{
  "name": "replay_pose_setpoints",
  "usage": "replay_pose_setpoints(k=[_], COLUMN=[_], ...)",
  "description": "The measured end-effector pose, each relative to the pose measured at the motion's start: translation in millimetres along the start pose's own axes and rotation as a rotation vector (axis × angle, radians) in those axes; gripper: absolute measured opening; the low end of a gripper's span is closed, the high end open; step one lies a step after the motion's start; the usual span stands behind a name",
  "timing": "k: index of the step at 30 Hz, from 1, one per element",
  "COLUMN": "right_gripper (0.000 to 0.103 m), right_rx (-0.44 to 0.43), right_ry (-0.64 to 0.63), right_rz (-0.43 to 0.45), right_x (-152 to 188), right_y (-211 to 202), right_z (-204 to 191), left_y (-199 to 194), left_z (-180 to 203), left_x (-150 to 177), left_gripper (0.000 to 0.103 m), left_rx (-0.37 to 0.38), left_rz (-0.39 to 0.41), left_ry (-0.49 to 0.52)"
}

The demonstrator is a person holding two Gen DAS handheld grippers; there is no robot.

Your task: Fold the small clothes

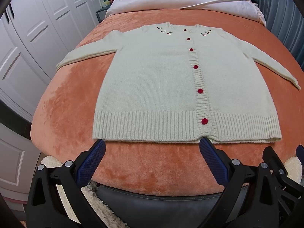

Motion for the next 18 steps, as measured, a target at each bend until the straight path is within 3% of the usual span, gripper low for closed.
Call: replay_pose_setpoints(k=[18], right_gripper=[0.098], right_rx=[-0.001], right_ry=[0.001], right_rz=[-0.024], right_x=[-1.5], right_y=[8.6], right_z=[-0.2], left_y=[11.5], left_z=[-1.7], left_x=[3.0], left_gripper=[0.096], left_rx=[0.005], left_rz=[-0.027], left_ry=[-0.002])
Point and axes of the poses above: each gripper's, at about its wrist camera, not at the fingertips, and y roughly the way its jaws point, z to its right, x to its underside, the point moved 1 cm from there along y, roughly the way its jaws point, and after that the axes turned 9 degrees about -z, right-handed, at the moved point
